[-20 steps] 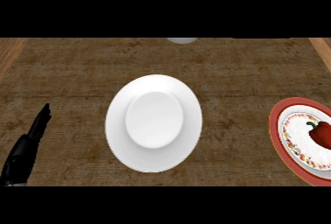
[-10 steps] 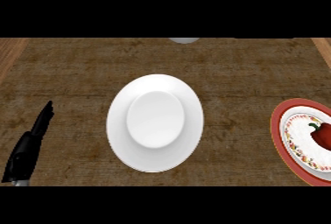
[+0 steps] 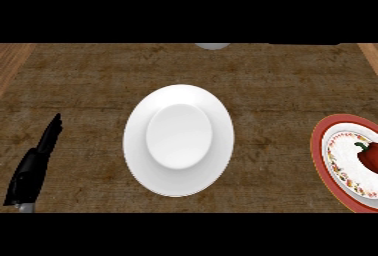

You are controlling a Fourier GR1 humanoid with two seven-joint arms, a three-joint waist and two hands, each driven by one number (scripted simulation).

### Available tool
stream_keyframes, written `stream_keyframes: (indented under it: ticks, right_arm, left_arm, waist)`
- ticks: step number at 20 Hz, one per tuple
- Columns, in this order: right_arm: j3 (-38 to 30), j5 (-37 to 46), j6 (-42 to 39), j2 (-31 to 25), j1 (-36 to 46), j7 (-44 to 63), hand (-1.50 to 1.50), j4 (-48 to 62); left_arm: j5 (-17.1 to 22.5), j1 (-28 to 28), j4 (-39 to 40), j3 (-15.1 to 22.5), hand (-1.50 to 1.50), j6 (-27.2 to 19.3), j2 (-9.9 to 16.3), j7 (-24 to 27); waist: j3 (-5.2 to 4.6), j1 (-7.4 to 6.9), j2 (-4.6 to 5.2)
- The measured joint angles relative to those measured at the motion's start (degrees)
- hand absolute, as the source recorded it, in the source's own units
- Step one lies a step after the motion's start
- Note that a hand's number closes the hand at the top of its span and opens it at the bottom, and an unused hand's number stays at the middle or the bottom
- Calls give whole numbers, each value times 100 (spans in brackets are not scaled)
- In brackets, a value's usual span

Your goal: Pick the bell pepper from the plate and place it in the plate

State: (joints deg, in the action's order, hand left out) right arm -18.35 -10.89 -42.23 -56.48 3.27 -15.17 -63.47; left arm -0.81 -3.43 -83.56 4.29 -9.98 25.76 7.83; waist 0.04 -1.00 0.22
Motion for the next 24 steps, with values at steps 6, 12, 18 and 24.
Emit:
stream_keyframes:
  ticks: [6,12,18,24]
  right_arm:
    - [677,1139,71,16,495,-405,-150,503]
    - [1326,2231,381,94,1058,-985,-150,1287]
    - [1721,2857,633,334,1557,-1377,-150,1991]
    - [2078,3244,783,488,1782,-1663,-150,2402]
  left_arm:
    - [-54,-82,-147,-77,0,72,-19,-66]
    - [-135,-182,-173,-132,0,146,-95,21]
    - [-201,-55,-227,-265,0,259,-130,-177]
    - [-302,-200,-258,-309,0,285,-247,-82]
  waist:
    - [3,-17,1]
    - [4,-32,5]
    - [5,-4,2]
    - [2,7,-2]
